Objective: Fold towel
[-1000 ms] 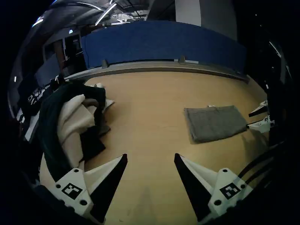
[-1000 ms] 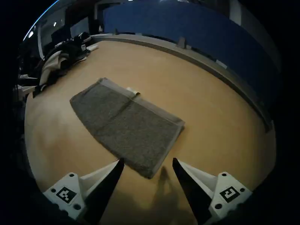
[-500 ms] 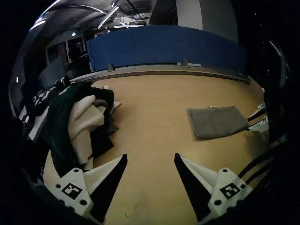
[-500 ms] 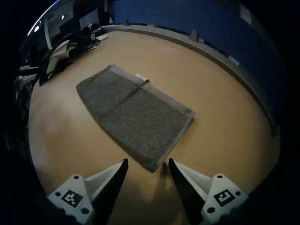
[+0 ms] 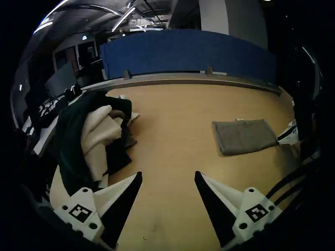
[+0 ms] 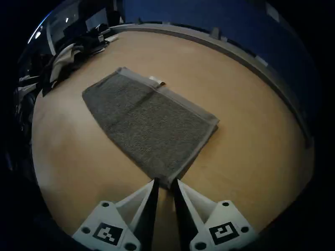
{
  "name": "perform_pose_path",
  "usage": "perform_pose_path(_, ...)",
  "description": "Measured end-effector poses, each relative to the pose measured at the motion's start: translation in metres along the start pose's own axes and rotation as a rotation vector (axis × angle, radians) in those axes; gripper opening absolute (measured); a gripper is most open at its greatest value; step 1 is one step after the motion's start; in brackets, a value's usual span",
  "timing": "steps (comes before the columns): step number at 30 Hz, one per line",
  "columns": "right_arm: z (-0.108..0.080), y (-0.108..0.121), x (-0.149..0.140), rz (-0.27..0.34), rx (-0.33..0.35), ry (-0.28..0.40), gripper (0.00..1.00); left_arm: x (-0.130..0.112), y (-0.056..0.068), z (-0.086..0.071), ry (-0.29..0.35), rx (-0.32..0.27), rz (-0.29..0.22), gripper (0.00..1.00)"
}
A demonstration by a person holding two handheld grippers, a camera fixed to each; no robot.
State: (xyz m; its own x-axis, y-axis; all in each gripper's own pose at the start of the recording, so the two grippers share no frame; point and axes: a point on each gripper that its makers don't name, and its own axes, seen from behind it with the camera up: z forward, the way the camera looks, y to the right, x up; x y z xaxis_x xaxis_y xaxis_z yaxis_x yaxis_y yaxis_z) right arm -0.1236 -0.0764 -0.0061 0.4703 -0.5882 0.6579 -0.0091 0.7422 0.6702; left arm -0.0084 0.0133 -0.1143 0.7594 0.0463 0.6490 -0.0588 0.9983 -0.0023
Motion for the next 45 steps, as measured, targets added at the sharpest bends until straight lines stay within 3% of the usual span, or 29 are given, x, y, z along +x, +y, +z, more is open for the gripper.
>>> perform_pose_path(2, -0.001, -0.001, 0.000, 0.000, 0.000, -0.003, 0.12, -0.001, 0.000, 0.000, -0.001, 0.000, 0.001, 0.93)
perform_pose_path(8, 0.000, 0.000, -0.003, 0.006, -0.007, -0.016, 0.02, -0.001, 0.002, 0.000, -0.001, -0.002, 0.001, 0.93)
perform_pose_path(15, -0.003, -0.002, -0.001, 0.038, -0.004, -0.007, 0.01, 0.001, 0.001, -0.001, 0.003, -0.001, 0.010, 0.93)
perform_pose_path(21, -0.013, -0.003, 0.010, 0.029, -0.016, 0.021, 0.01, -0.001, 0.001, -0.001, 0.000, -0.002, 0.012, 0.93)
perform_pose_path(36, -0.046, -0.012, 0.091, -0.045, -0.024, 0.162, 0.00, 0.002, 0.005, -0.002, 0.008, -0.010, 0.012, 0.93)
perform_pose_path(45, -0.045, -0.017, 0.105, -0.054, -0.012, 0.173, 0.00, 0.005, 0.007, -0.002, 0.016, -0.015, 0.010, 0.93)
